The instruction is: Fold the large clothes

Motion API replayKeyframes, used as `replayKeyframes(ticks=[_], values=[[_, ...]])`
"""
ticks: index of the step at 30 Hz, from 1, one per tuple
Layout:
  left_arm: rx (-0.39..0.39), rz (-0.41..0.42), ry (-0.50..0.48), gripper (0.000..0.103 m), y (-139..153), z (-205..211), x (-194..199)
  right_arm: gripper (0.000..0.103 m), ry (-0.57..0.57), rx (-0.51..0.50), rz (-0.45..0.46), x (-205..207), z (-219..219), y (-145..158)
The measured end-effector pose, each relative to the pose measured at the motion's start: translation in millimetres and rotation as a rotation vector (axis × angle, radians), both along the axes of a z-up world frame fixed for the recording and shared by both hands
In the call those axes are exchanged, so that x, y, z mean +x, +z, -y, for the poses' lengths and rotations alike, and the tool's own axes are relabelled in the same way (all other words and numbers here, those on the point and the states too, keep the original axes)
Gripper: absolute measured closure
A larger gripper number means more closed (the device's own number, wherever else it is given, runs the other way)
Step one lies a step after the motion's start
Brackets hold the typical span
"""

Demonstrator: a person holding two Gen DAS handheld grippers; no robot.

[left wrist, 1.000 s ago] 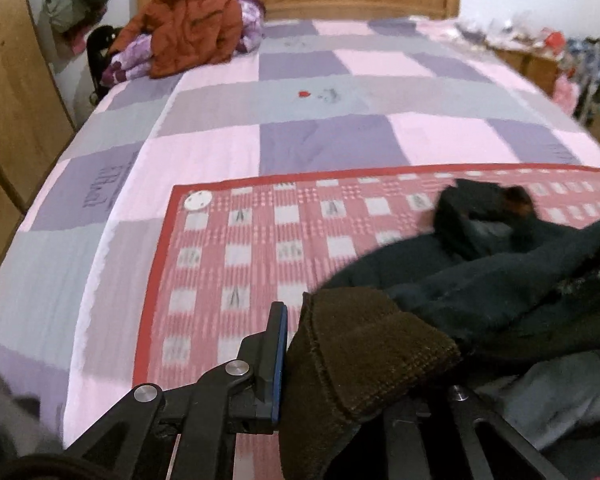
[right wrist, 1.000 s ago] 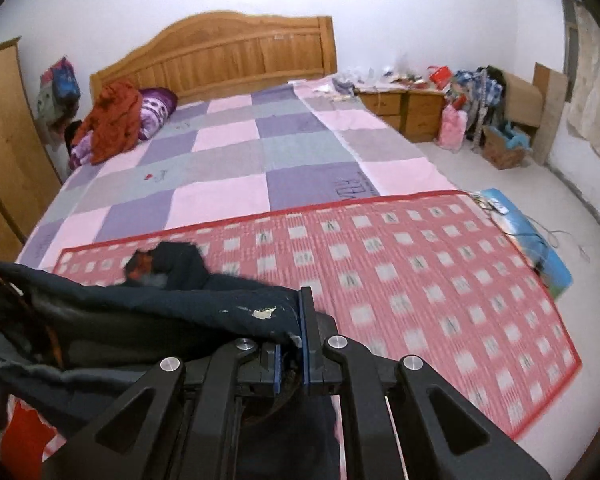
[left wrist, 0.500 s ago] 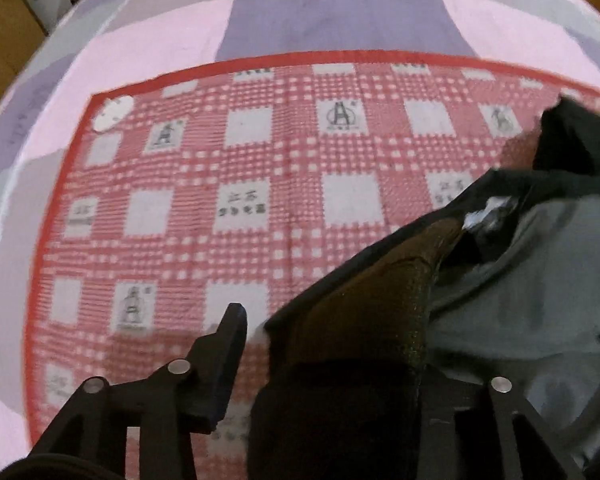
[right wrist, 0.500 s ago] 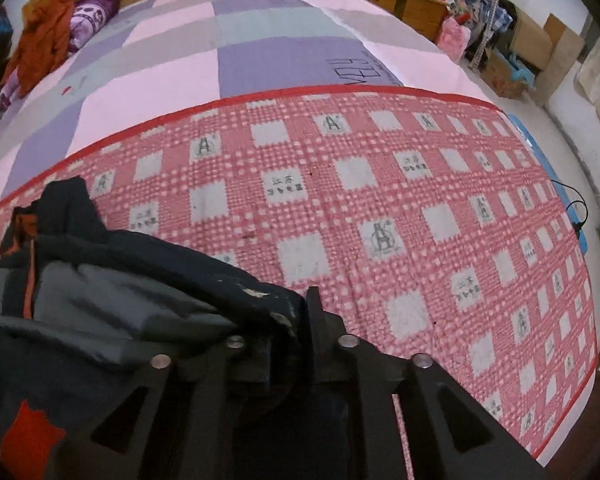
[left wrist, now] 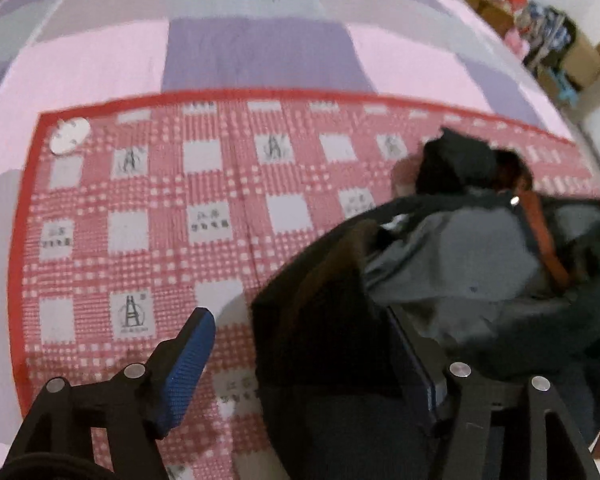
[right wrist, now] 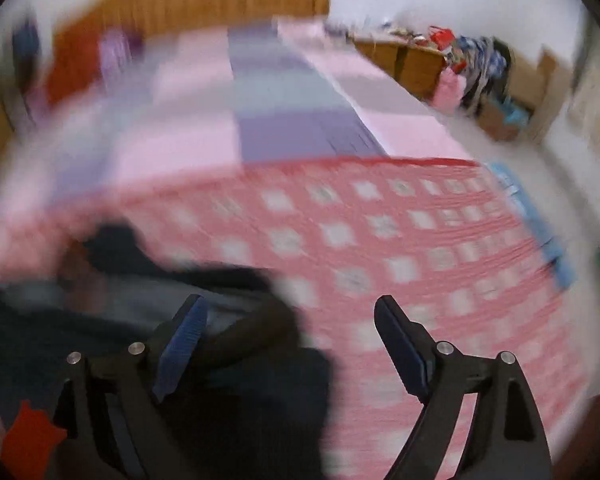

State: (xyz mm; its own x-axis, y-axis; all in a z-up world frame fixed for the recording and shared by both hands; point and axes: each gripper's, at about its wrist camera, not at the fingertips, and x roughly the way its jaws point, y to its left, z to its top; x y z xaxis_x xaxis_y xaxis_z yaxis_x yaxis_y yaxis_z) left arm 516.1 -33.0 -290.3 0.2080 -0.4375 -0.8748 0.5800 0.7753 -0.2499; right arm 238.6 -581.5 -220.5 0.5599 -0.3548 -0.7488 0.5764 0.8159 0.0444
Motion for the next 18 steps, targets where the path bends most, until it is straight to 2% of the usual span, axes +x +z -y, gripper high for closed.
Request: replayKeyframes(ticks=[2,3,5,7,9,11,12,15,18], values=[[-0.034,0.074,0.016,0.031,16,-4,-15,0.015,0.033,-0.056,0.037,-7,-26,7],[-0.046,0.101,0.028,0.031,23,-6,-18,0.015,0.074,-0.052,0.031,-7,-39,5],[-0.061,0.179,0.063,0.029,36,-12,-29,0.015,0.173,-0.054,-0.025,-2,-69,-6],[-0.033,0.229,0.124,0.021,37,-20,-29,0.015,0.246,-0.056,-0.055,-3,-95,-18],[0.015,0.222,0.186,0.021,33,-27,-21,0.015,0.289,-0.032,-0.062,-7,-116,-28],[-0.036,0.193,0.194,0.021,37,-28,-20,0.015,0.317,0.006,-0.077,-15,-131,-40],[-0.063,0.203,0.159,0.021,42,-21,-27,0.015,0.318,0.003,-0.082,-18,-135,-45],[-0.123,0.228,-0.039,0.021,55,29,-66,0.015,0.291,0.017,-0.113,-30,-147,-60],[-0.159,0.185,-0.207,0.021,49,81,-110,0.015,0.260,-0.007,-0.180,-36,-154,-77]])
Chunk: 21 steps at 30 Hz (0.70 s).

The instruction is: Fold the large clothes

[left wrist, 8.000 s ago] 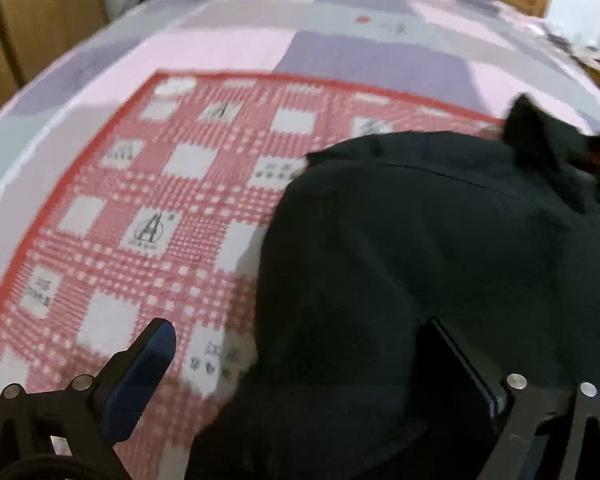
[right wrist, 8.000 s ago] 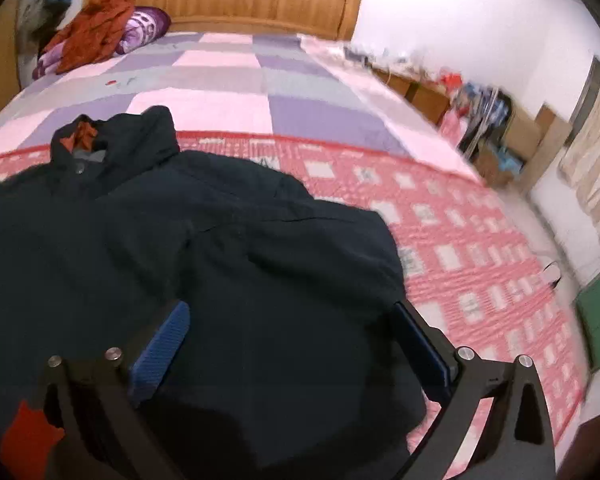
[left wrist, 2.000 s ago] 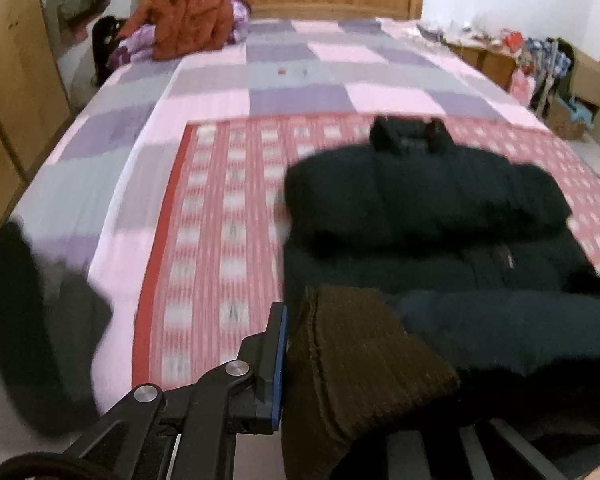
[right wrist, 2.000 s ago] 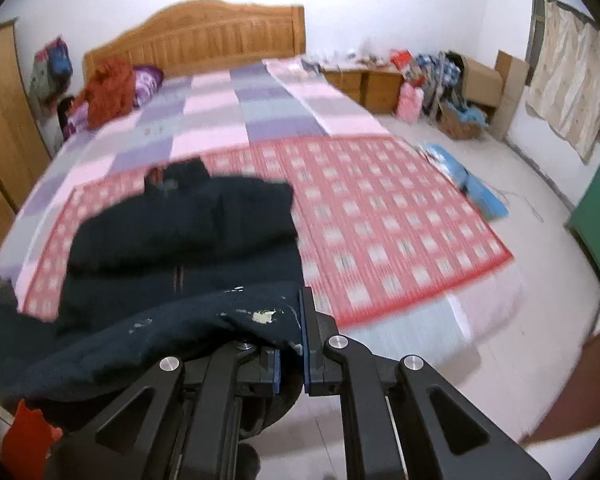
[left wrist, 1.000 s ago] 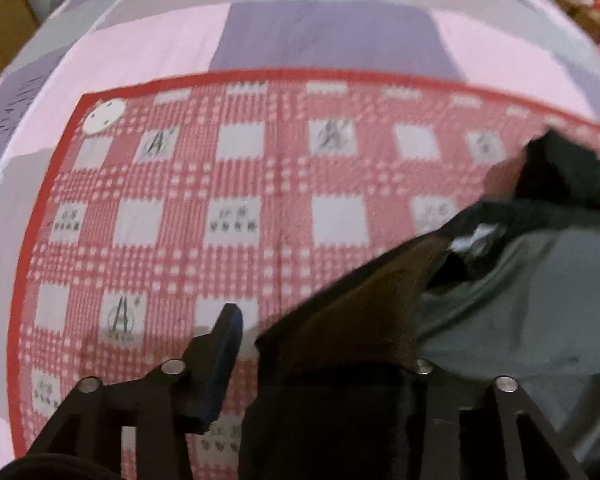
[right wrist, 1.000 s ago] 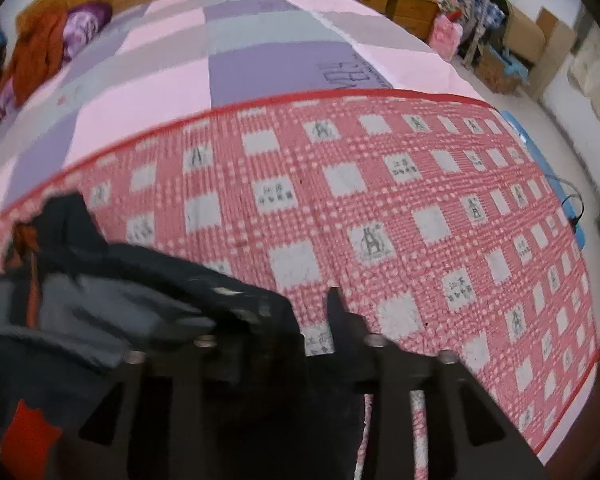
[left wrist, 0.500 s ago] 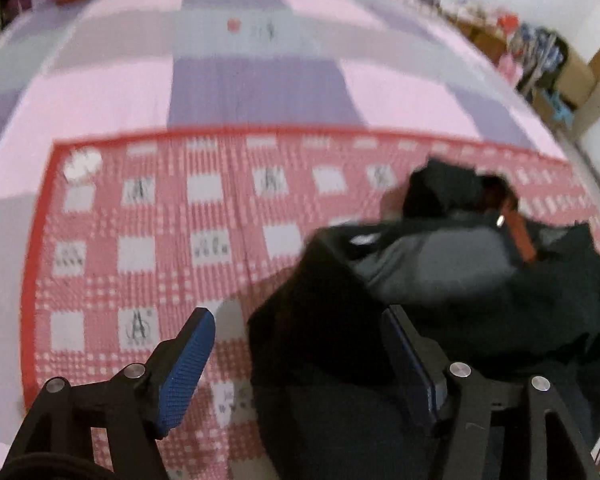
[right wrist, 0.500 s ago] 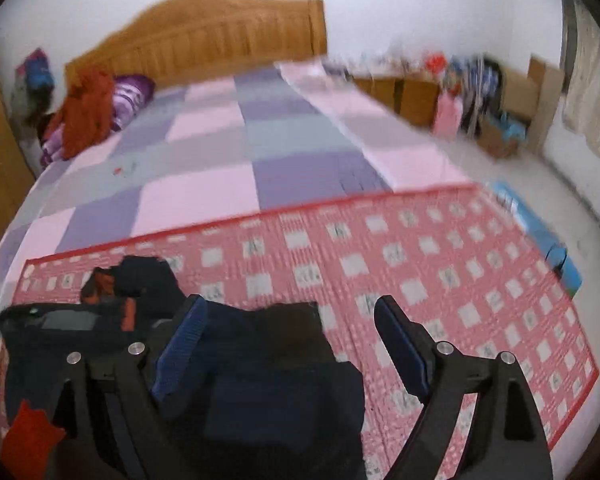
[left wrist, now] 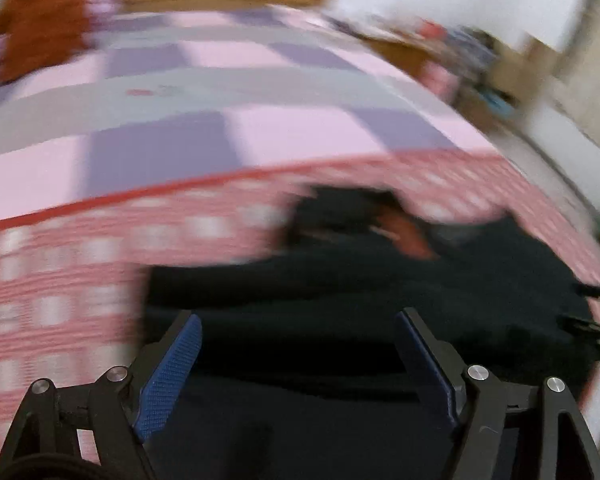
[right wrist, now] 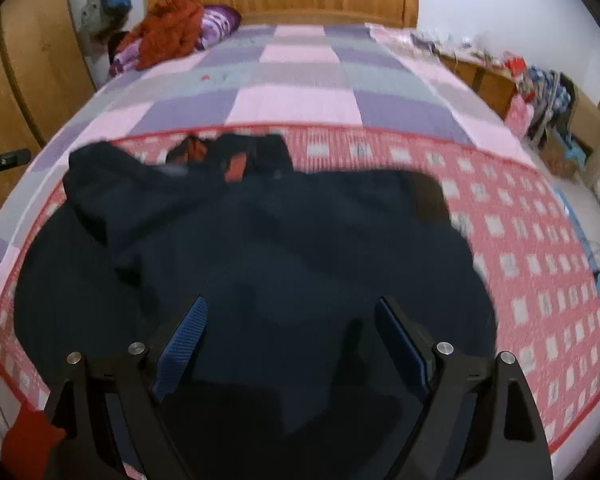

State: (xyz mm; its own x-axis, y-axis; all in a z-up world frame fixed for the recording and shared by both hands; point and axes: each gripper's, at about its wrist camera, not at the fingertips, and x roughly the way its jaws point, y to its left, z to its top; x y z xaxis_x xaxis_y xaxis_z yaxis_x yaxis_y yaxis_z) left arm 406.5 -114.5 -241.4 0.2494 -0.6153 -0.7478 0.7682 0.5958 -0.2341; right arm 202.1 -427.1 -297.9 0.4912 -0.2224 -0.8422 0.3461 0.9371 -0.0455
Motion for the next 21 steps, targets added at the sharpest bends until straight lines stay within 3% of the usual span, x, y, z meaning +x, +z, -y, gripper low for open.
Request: replayKeyframes(ticks=[1,3,5,7,9,11,14,17,19,21], values=[[0.016,-0.010,-0.064,0.021,-10,25,-19,0.015,-0.022,-0.054,-0.032,0,0,-7],[0.052,-0.017,-0.119,0.021,-27,52,-38,0.015,-0.058,-0.070,-0.074,4,10,-24],[0.148,0.014,-0.096,0.021,-61,83,-36,0.015,-0.086,-0.041,-0.119,22,27,-45],[0.233,-0.011,-0.018,0.016,-93,97,-11,0.006,-0.084,-0.064,-0.121,51,46,-57],[0.258,-0.052,0.093,0.015,-115,95,25,0.004,-0.093,-0.058,-0.123,85,64,-64],[0.244,-0.045,0.260,0.015,-120,82,63,0.000,-0.100,-0.038,-0.139,128,85,-72],[0.294,-0.023,0.409,0.009,-126,69,94,0.000,-0.096,-0.030,-0.123,164,104,-71],[0.370,0.015,0.529,0.011,-126,53,112,0.000,-0.103,-0.024,-0.051,166,115,-53],[0.346,0.004,0.573,0.014,-122,37,114,0.000,-0.069,-0.024,0.033,146,111,-34],[0.289,0.011,0.578,0.017,-110,26,102,0.000,-0.008,-0.055,0.053,124,99,-24]])
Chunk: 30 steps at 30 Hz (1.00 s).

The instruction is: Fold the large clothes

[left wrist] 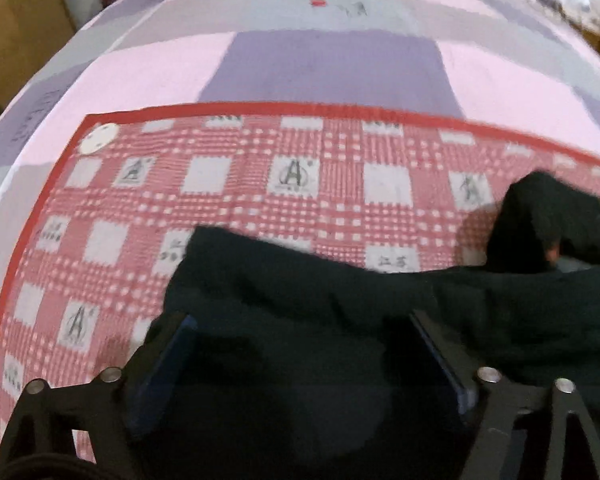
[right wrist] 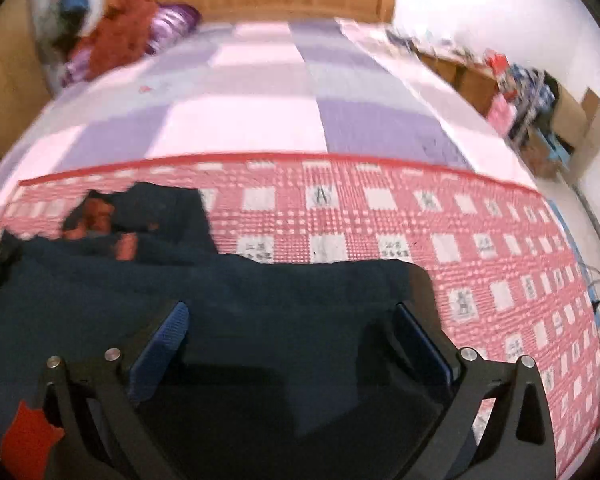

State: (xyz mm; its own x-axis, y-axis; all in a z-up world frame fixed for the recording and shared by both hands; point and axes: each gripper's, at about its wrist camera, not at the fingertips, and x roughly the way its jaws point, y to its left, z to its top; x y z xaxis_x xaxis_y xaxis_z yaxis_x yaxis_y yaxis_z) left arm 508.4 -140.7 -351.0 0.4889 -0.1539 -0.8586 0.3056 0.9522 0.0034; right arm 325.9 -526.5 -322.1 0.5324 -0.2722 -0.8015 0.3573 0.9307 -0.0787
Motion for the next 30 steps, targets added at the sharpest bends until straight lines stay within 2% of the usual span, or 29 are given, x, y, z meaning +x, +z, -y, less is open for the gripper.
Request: replayKeyframes(ticks=[2,5,8,10,11,13,14,16,17,20,22,24,25,26,29,30], values=[[-0.066,0.034,-0.079,0.017,13,14,-24,0.000,0.052,-0.038,-0.032,-14,-13,-2],[-0.115,0.070,-0.301,0.017,31,49,-72,0.000,0.096,-0.003,-0.168,-2,-17,-38],[-0.161,0.009,-0.439,0.017,29,91,-97,0.000,0.071,0.040,-0.200,38,-7,-57],[-0.145,-0.024,-0.487,0.016,22,119,-108,0.000,0.044,0.047,-0.210,67,-1,-64],[-0.112,-0.029,-0.497,0.015,16,133,-109,0.000,0.029,0.057,-0.223,81,4,-67],[-0.018,-0.033,-0.457,0.002,-8,149,-97,0.000,-0.017,0.089,-0.212,89,10,-64],[-0.010,-0.039,-0.432,0.000,-16,144,-90,0.000,-0.033,0.115,-0.163,82,11,-53],[-0.015,-0.055,-0.324,0.000,-26,132,-66,0.000,-0.007,0.123,-0.076,58,3,-30],[-0.019,-0.051,-0.288,0.000,-28,126,-60,0.000,0.024,0.084,-0.049,38,-7,-17],[0.012,-0.017,-0.251,0.000,-32,107,-53,0.000,0.091,-0.062,-0.046,-20,-29,2],[0.014,-0.006,-0.243,0.000,-31,95,-53,0.000,0.087,-0.115,-0.047,-66,-32,8],[0.019,0.014,-0.233,0.000,-29,88,-55,0.000,0.028,-0.132,-0.087,-100,-22,1],[0.026,0.022,-0.230,0.000,-29,86,-56,0.000,-0.012,-0.094,-0.132,-111,-12,-10],[0.030,0.023,-0.226,0.000,-29,85,-56,0.000,-0.045,-0.015,-0.157,-117,1,-25],[0.046,0.015,-0.216,0.000,-32,92,-56,0.000,-0.119,0.176,-0.151,-101,34,-54],[0.055,0.012,-0.213,0.000,-33,93,-55,0.000,-0.146,0.177,-0.148,-90,43,-59]])
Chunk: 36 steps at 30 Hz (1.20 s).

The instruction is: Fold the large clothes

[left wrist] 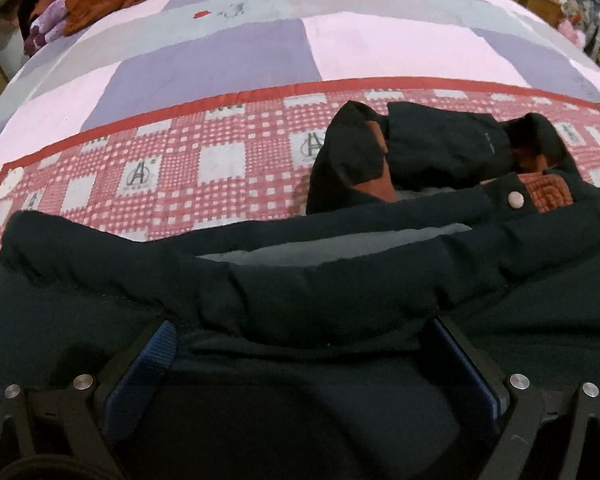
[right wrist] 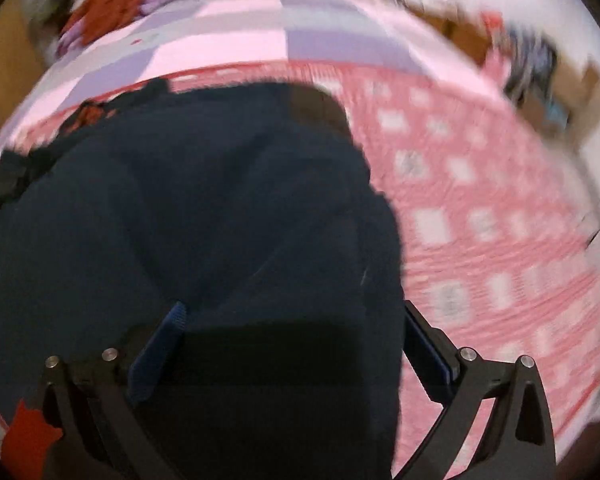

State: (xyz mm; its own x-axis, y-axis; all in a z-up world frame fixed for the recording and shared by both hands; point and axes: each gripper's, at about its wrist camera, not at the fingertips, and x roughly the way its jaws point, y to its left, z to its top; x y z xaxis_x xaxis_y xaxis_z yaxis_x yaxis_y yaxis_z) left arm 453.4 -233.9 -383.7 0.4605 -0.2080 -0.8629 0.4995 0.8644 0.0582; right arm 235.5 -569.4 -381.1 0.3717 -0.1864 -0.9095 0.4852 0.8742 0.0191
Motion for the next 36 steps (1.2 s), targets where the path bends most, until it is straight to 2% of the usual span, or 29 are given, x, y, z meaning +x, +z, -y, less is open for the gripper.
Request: replayKeyframes(ticks=[4,6,8,11,12,14,16,18,19,22,25,27,28,29,30,32,33,34,36], values=[[-0.009,-0.003,0.027,0.000,9,-5,2,0.000,-0.028,-0.088,-0.006,46,25,-4],[-0.015,0.014,0.043,0.001,17,-16,-1,0.000,-0.034,-0.135,-0.008,49,29,5],[-0.005,0.058,0.070,0.004,31,-39,-11,0.001,-0.031,-0.196,0.023,35,24,22],[-0.067,0.099,0.076,0.005,52,-90,-42,0.001,0.062,-0.222,0.188,-20,-2,58],[-0.073,0.107,0.071,0.005,54,-104,-52,0.001,0.100,-0.232,0.201,-36,-12,61],[-0.025,0.116,0.072,0.004,51,-136,-74,0.001,0.162,-0.233,0.169,-59,-25,55],[0.032,0.082,0.109,0.002,32,-171,-84,0.001,0.157,-0.256,0.057,-75,-19,29],[-0.012,0.026,0.196,0.000,19,-212,-82,0.001,0.041,-0.140,0.092,-96,14,19],[-0.033,0.010,0.268,0.000,15,-235,-79,0.001,-0.017,-0.132,0.092,-102,26,21],[-0.038,0.020,0.343,0.000,20,-263,-77,0.001,-0.072,-0.215,0.085,-106,29,39],[-0.017,0.039,0.356,0.000,24,-272,-83,0.001,-0.006,-0.262,0.126,-109,1,60],[-0.014,0.024,0.359,0.000,21,-276,-89,0.001,0.093,-0.264,0.162,-106,-27,67],[0.013,0.029,0.338,0.000,15,-277,-96,0.001,0.139,-0.286,0.148,-112,-33,64],[0.046,0.022,0.329,0.000,7,-281,-102,0.001,0.161,-0.322,0.093,-112,-40,54],[0.067,-0.008,0.348,0.000,-1,-290,-105,0.001,0.144,-0.330,0.007,-114,-38,36],[0.059,-0.032,0.420,0.001,-3,-311,-110,0.001,0.010,-0.203,0.028,-135,-11,31],[0.078,-0.029,0.449,0.006,-2,-319,-112,0.001,-0.048,-0.195,0.028,-144,-4,34],[0.112,-0.032,0.475,0.007,-2,-331,-116,0.001,-0.073,-0.210,0.031,-151,-1,39],[0.066,-0.071,0.486,0.010,-1,-346,-123,0.001,-0.067,-0.243,0.037,-164,-4,50]])
